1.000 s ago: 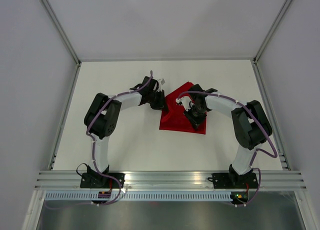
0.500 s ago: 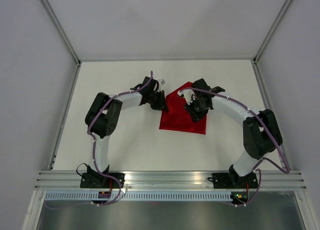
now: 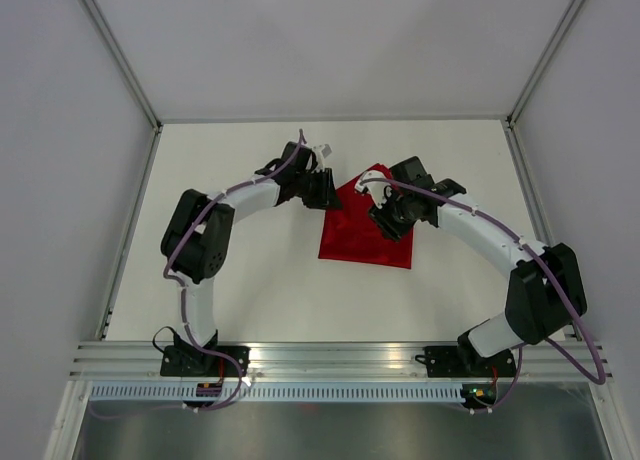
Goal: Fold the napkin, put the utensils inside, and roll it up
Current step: Roll the napkin with the utensil
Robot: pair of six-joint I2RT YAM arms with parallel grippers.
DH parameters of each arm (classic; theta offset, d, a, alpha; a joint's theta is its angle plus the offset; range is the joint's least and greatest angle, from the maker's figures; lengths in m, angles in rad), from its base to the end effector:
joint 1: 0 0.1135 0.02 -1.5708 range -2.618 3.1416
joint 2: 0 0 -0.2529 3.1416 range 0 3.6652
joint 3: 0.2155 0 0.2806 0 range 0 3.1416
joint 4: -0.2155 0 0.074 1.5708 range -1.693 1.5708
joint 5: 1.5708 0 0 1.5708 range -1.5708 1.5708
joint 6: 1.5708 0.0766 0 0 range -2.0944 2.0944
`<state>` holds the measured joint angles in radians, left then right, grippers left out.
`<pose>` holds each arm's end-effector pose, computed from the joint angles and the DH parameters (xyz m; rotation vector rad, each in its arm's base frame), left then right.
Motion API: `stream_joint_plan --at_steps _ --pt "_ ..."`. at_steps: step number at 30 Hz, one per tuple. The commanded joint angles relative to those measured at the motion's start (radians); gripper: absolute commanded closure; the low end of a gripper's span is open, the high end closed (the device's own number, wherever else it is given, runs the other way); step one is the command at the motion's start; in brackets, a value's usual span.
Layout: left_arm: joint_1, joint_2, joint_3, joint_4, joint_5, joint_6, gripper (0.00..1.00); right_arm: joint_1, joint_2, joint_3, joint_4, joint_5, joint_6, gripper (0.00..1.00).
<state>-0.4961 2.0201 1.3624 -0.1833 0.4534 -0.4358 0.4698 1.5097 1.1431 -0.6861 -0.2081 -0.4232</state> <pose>0.4050 -0.2574 0.1147 0.2982 2.5146 -0.9527 0.3100 0.1751 0.1943 -1.1942 2.3269 0.2891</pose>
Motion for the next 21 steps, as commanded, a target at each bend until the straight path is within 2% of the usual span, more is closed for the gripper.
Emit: stream_joint_plan --at_steps 1,7,11,17,21 --pt "-0.002 -0.101 0.069 0.036 0.041 -0.007 0.65 0.012 -0.034 -0.02 0.048 -0.016 -0.043 0.52" --pt "0.013 -0.257 0.061 0.001 -0.111 -0.044 0.61 0.05 -0.06 -0.091 0.105 0.025 -0.078 0.5" --pt "0.031 -0.375 0.064 -0.065 -0.212 -0.07 0.57 0.137 -0.048 -0.115 0.112 0.082 -0.097 0.48" --pt "0.031 -0.555 -0.008 -0.122 -0.292 -0.055 0.53 0.231 -0.057 -0.155 0.158 0.101 -0.146 0.38" --pt "0.031 -0.616 -0.039 -0.16 -0.315 -0.053 0.53 0.253 -0.04 -0.171 0.191 0.107 -0.177 0.37"
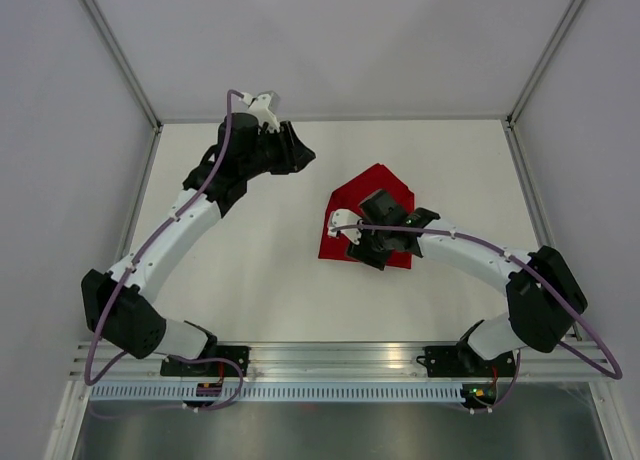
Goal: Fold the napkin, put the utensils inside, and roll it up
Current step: Roll the napkin with the utensil
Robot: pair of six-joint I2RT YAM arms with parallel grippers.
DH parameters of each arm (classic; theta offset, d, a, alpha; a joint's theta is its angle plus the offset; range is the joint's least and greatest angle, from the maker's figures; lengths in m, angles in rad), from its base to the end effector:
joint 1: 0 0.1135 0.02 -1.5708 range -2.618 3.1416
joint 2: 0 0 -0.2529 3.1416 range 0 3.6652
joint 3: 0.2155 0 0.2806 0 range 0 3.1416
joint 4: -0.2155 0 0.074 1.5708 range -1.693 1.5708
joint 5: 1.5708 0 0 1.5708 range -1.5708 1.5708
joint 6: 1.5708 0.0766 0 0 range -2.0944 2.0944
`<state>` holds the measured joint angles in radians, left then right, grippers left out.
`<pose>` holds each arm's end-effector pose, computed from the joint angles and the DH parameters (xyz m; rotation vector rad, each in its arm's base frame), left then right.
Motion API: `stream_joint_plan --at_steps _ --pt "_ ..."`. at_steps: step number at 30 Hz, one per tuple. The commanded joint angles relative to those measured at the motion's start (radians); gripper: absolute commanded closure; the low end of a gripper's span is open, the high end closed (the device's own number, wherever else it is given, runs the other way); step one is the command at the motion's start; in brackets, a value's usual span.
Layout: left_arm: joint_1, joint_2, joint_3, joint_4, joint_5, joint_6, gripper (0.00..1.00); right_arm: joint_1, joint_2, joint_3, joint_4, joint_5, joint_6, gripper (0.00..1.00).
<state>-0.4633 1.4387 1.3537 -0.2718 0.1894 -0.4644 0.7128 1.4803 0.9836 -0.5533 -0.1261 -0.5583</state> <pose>0.3556 -0.1938 0.3486 0.1309 2.0011 -0.7917 0.2519 0.2305 0.1574 -1.5930 2.0852 0.2191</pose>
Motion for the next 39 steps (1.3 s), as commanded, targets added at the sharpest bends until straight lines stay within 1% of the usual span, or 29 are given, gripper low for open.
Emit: stream_joint_plan --at_steps 1,7,9,14,24,32,33,34,39 --pt "-0.001 -0.049 -0.039 -0.072 -0.053 -0.028 0.53 0.01 -0.008 -0.016 0.059 0.005 -0.049 0.36" --pt "-0.003 -0.103 -0.074 -0.081 -0.076 -0.026 0.52 0.01 0.015 -0.074 0.131 0.025 -0.098 0.33" --pt "-0.003 -0.095 -0.067 -0.083 -0.068 -0.017 0.52 0.01 0.014 -0.085 0.133 -0.001 -0.106 0.31" --pt "-0.005 -0.071 -0.062 -0.081 -0.068 -0.008 0.52 0.01 0.02 -0.112 0.159 -0.004 -0.132 0.27" --pt "-0.005 -0.04 -0.067 -0.07 -0.057 0.027 0.52 0.008 0.112 -0.111 0.207 0.0 -0.163 0.27" --pt "-0.005 -0.035 -0.087 -0.07 -0.038 0.058 0.52 -0.067 0.186 -0.105 0.205 -0.056 -0.195 0.34" --pt "-0.006 -0.04 -0.091 -0.064 -0.035 0.058 0.52 -0.078 0.195 -0.108 0.201 -0.06 -0.202 0.38" --pt "-0.006 -0.04 -0.103 -0.06 -0.031 0.059 0.52 -0.079 0.199 -0.108 0.199 -0.069 -0.206 0.4" --pt "-0.014 -0.043 -0.134 -0.05 -0.031 0.066 0.52 -0.081 0.216 -0.122 0.187 -0.079 -0.219 0.47"
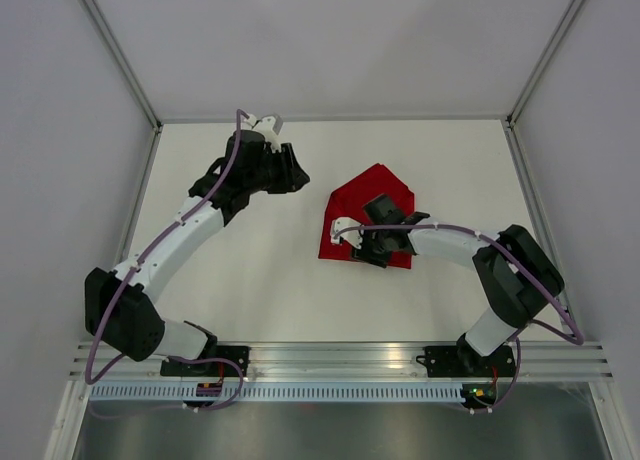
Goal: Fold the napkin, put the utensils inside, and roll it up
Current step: Roll the napkin with the utensil
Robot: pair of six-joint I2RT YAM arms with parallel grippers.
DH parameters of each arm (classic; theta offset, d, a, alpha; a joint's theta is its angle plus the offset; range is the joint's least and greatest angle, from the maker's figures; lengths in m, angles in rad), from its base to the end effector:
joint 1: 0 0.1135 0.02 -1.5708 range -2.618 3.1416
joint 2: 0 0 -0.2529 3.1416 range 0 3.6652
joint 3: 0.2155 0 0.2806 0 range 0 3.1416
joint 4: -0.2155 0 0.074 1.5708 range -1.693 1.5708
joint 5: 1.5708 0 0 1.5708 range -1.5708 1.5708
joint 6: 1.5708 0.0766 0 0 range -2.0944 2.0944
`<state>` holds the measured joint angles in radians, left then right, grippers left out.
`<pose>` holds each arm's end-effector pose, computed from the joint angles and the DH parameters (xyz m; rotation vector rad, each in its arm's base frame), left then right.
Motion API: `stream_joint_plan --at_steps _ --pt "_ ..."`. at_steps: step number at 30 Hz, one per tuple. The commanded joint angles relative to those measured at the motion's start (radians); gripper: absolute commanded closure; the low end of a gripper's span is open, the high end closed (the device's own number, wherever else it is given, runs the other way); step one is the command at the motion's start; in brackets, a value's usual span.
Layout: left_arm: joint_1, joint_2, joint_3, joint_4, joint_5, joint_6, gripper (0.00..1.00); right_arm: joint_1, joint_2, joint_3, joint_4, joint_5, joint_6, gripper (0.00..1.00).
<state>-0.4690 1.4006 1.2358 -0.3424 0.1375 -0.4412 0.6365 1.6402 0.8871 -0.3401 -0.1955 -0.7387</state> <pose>0.3417 -0.1849 0.3042 0.1168 2.1456 -0.6880 0.2703 0.2183 0.0897 -1.7285 2.0051 0.2263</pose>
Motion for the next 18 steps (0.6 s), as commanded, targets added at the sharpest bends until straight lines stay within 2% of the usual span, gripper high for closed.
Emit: stream_joint_plan --at_steps 1,6,8,18 --pt "-0.01 -0.009 -0.025 0.025 0.02 0.042 0.52 -0.004 0.058 -0.034 -0.028 -0.01 -0.042 0.48" --pt "-0.042 -0.031 -0.062 0.062 -0.004 0.044 0.52 -0.008 0.076 -0.048 -0.04 -0.019 -0.048 0.59" --pt "-0.06 -0.043 -0.09 0.083 -0.021 0.041 0.52 -0.015 0.082 -0.042 -0.051 -0.036 -0.05 0.67" --pt "-0.097 -0.198 -0.28 0.258 -0.133 0.016 0.53 -0.135 0.154 0.064 -0.239 -0.228 -0.113 0.73"
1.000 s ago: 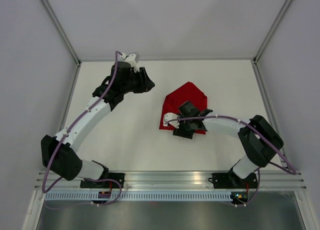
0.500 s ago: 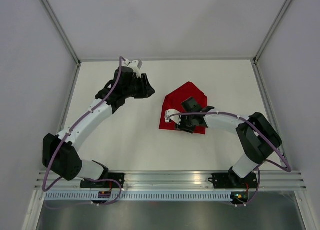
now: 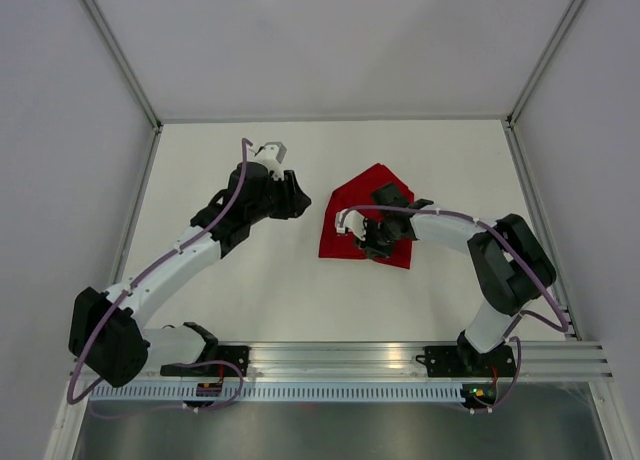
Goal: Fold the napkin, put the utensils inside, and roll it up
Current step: Roll the napkin with the utensil
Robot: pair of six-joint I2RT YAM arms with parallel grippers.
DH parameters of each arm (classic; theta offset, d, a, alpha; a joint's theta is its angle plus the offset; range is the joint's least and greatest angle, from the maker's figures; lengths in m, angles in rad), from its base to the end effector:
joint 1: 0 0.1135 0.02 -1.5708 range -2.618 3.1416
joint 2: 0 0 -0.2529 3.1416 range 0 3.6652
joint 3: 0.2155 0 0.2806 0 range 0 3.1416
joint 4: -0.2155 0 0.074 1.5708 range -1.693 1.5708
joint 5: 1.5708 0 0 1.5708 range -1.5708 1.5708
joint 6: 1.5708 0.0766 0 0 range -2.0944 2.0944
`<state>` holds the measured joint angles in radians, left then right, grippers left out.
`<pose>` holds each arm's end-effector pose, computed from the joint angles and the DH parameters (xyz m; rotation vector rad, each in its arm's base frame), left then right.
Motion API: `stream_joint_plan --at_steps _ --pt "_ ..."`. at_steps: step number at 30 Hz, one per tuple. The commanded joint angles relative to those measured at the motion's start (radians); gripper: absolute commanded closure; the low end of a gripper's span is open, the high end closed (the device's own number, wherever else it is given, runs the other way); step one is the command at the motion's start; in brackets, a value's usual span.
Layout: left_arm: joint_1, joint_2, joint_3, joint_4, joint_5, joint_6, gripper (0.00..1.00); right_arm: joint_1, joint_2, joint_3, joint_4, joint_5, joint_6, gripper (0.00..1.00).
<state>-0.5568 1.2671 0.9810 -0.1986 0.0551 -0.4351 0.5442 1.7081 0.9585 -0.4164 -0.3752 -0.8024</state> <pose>0.3012 -0.1925 0.2649 0.1643 2.1166 -0.6611 0.2878 0.2070 0.0876 -1.7414 2.0169 0.4309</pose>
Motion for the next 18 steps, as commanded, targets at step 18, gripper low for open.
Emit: stream_joint_plan --at_steps 18 --pt "-0.248 -0.121 -0.266 0.362 -0.256 0.18 0.6 -0.154 0.312 0.229 -0.481 -0.217 -0.195 0.78"
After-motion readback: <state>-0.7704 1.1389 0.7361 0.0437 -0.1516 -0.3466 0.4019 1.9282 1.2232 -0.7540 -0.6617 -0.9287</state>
